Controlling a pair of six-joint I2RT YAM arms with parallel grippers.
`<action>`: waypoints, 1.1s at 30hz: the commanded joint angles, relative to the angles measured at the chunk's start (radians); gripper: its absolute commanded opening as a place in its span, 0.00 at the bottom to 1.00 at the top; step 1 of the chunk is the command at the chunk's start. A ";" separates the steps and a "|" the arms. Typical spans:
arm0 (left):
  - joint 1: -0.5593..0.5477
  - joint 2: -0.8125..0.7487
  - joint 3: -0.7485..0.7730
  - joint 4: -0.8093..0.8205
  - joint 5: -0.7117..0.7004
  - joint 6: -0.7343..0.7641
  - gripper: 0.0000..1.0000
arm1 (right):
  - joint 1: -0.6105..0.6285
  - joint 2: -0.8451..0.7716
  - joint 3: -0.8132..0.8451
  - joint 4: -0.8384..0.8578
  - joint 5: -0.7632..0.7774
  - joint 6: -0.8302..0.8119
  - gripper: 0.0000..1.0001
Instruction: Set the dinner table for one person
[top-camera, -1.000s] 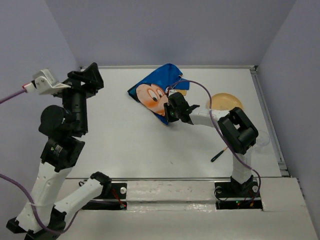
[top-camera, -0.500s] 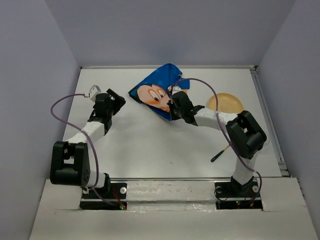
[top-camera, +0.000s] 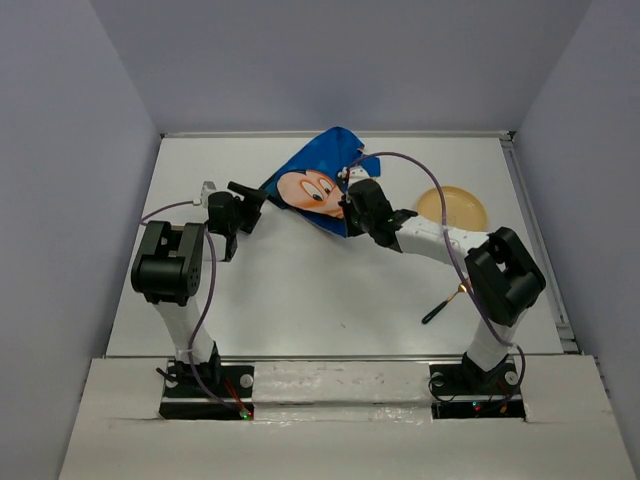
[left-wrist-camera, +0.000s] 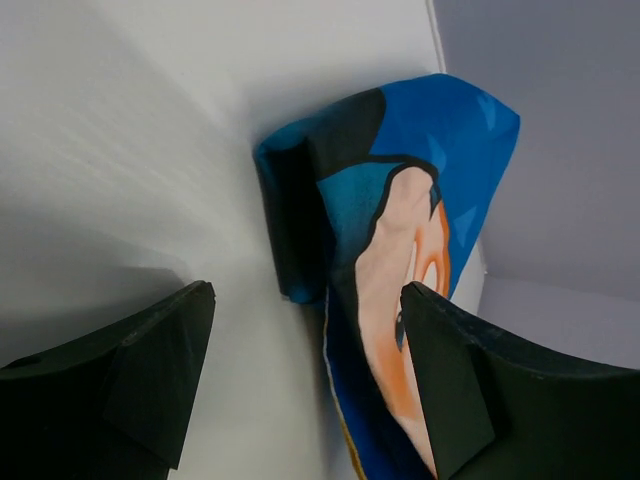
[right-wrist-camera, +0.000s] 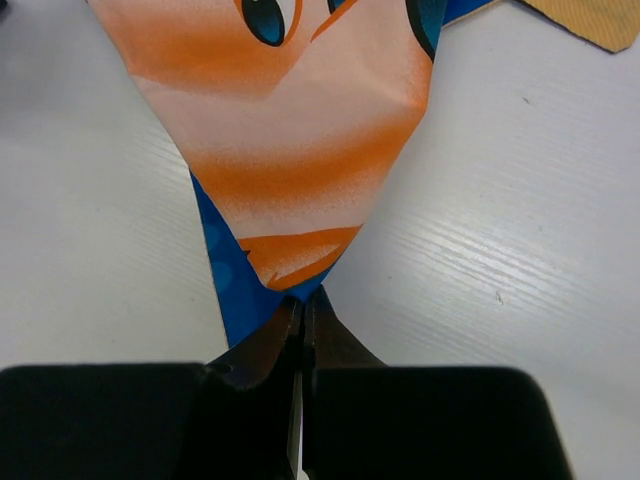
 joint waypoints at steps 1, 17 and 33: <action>-0.007 0.030 0.055 0.200 0.018 -0.086 0.84 | 0.001 -0.042 -0.027 0.012 0.008 -0.006 0.00; -0.016 0.217 0.214 0.202 0.003 -0.151 0.65 | 0.001 -0.068 -0.059 0.024 0.008 -0.003 0.00; -0.036 0.242 0.302 0.107 -0.076 -0.091 0.02 | 0.001 -0.187 -0.103 0.027 0.126 -0.032 0.00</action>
